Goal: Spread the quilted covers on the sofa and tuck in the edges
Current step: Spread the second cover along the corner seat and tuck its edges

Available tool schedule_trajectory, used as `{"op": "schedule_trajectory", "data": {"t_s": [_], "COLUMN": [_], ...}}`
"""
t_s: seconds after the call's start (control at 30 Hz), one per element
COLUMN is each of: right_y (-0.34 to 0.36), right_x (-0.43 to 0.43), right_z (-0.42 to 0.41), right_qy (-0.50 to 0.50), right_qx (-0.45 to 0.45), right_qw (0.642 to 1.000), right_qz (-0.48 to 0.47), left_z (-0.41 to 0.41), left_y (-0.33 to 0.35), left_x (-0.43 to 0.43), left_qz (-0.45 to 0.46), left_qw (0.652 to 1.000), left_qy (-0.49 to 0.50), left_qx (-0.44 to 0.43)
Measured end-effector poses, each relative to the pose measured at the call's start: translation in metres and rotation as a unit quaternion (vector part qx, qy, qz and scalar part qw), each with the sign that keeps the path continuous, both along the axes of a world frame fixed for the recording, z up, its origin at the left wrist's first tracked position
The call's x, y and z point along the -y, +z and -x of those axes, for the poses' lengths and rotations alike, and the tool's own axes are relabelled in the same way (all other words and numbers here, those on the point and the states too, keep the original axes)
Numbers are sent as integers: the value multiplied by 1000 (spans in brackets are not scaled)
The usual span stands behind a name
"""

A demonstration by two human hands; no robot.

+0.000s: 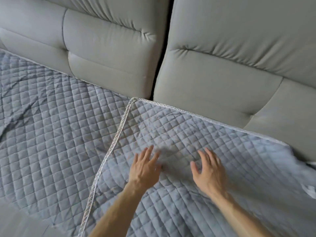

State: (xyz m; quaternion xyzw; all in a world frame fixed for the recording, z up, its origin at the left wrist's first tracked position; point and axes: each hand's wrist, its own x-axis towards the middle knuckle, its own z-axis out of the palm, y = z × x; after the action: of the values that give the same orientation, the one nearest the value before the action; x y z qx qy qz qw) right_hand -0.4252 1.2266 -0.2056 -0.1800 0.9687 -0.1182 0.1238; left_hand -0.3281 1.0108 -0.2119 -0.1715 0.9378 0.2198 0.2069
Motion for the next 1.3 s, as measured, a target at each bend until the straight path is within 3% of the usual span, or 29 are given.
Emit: {"op": "schedule_trajectory", "data": {"t_s": [0.17, 0.33, 0.67, 0.87, 1.0, 1.2, 1.3], "right_y": [-13, 4, 33, 16, -12, -23, -9], "right_x": [-124, -233, -505, -605, -630, -653, -635], "right_z": [-27, -37, -77, -97, -91, -60, -57], "right_qy": [-63, -153, -305, -358, -388, -422, -451], "right_qx": [80, 145, 106, 74, 141, 177, 100], "right_qw": [990, 971, 946, 931, 910, 889, 887], "right_qz": [-96, -109, -22, 11, 30, 25, -17], "left_z": [29, 55, 102, 100, 81, 65, 63], "left_y": [6, 16, 42, 23, -3, -19, -17], "left_x": [-99, -212, -485, -616, -640, -597, -578], "left_qz": [-28, -36, -13, 39, 118, 147, 148], "left_qw": [996, 984, 950, 919, 906, 907, 905], "left_qy": [-81, -170, -311, -390, -383, -371, -376], "left_qx": [-31, -42, 18, 44, 137, 133, 136]}}
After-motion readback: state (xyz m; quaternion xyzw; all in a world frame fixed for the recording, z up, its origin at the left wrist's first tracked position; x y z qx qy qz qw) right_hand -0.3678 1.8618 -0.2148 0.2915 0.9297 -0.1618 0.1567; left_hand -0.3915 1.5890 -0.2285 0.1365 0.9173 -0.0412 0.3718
